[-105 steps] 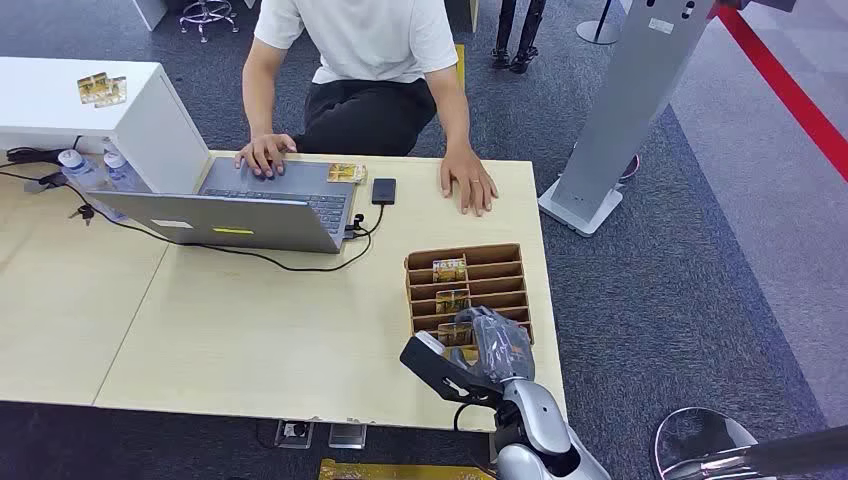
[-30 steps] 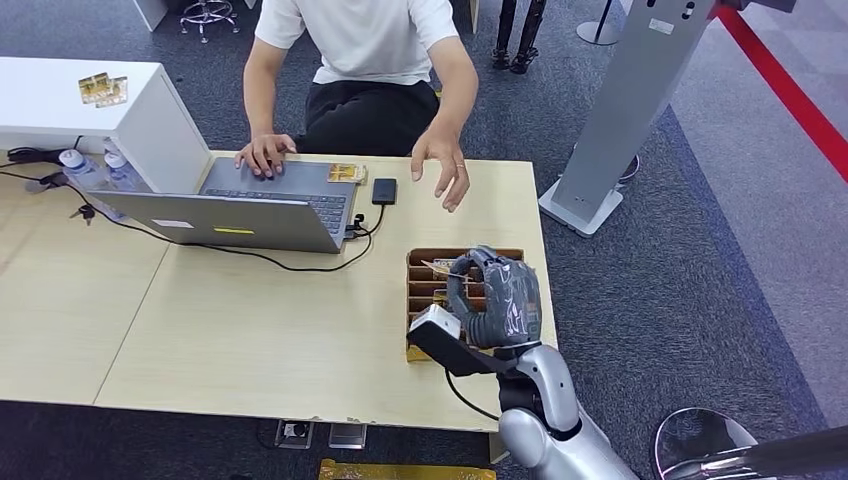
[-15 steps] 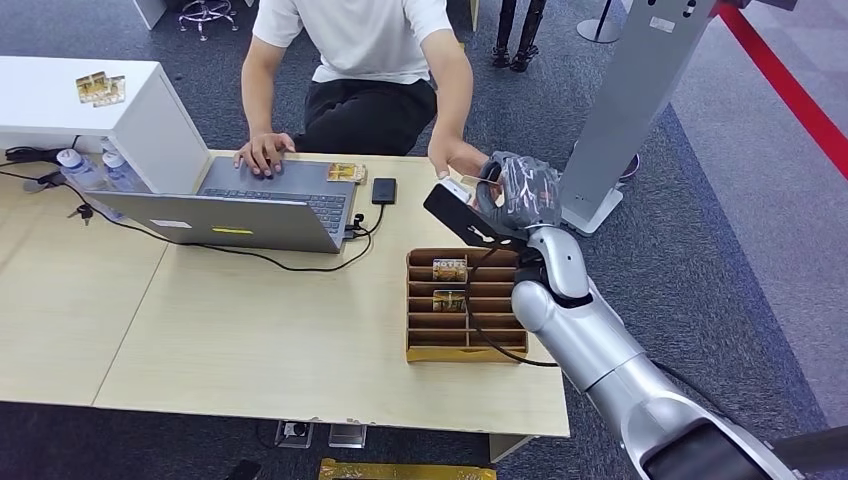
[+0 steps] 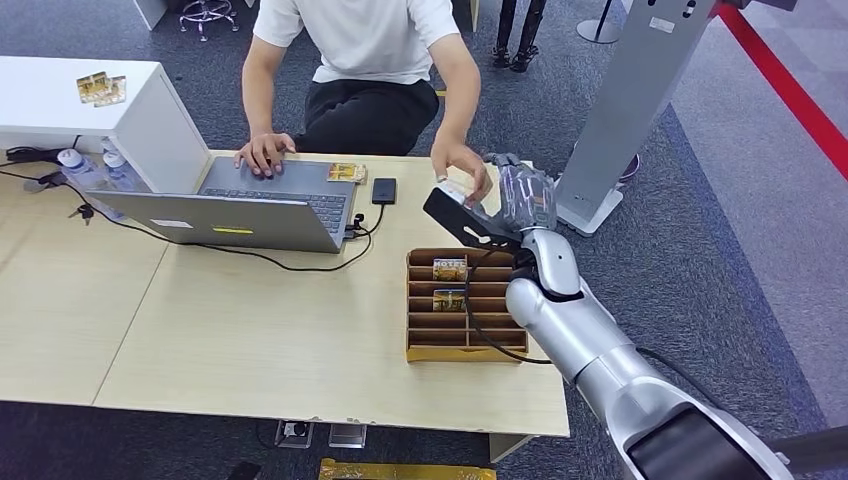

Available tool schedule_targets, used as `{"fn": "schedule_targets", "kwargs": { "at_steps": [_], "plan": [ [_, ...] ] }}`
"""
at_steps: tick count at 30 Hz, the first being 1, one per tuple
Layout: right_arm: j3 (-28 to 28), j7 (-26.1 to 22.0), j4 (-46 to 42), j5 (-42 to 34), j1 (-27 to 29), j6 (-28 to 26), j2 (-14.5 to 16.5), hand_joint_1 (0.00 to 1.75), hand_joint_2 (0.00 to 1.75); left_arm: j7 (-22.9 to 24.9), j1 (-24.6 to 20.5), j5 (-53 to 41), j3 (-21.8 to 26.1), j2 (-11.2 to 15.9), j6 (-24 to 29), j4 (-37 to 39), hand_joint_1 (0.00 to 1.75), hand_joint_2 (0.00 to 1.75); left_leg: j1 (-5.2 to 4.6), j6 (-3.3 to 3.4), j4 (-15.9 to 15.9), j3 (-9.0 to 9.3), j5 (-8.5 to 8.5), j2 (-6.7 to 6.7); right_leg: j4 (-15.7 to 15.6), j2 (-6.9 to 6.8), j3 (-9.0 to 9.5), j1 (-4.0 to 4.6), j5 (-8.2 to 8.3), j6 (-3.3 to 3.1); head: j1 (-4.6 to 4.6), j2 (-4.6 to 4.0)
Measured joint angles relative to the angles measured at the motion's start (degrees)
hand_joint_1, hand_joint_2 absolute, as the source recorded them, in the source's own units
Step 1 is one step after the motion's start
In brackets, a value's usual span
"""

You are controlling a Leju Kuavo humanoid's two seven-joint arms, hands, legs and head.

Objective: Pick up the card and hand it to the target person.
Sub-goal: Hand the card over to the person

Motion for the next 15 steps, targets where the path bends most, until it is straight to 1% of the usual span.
{"fn": "schedule_targets", "kwargs": {
  "at_steps": [8,11,15],
  "plan": [
    [-0.05,-0.79,-0.07,-1.28,0.19,-1.98,0.25,0.0,1.75,-0.56,0.36,1.44,0.02,0.0,1.07,0.01,0.0,1.75,0.0,0.0,0.0,0.02,0.0,0.01,-0.01,0.01,-0.01,0.0,0.0,0.0,0.03,0.0],
    [-0.44,-0.68,-3.56,-2.9,1.89,-2.3,-0.55,0.0,1.75,-0.98,0.92,2.48,0.05,0.0,1.61,0.01,0.0,1.75,0.0,0.0,0.01,0.05,0.0,0.01,-0.02,0.01,-0.01,0.0,0.0,0.0,0.01,0.0],
    [-1.43,2.26,-12.43,-3.69,6.94,-1.01,-3.02,0.0,1.75,-1.15,1.87,3.78,0.11,0.02,1.93,0.01,0.0,1.75,0.0,0.01,0.02,0.06,-0.01,0.01,-0.04,0.01,-0.01,0.0,0.0,0.0,0.02,0.0]
  ]
}}
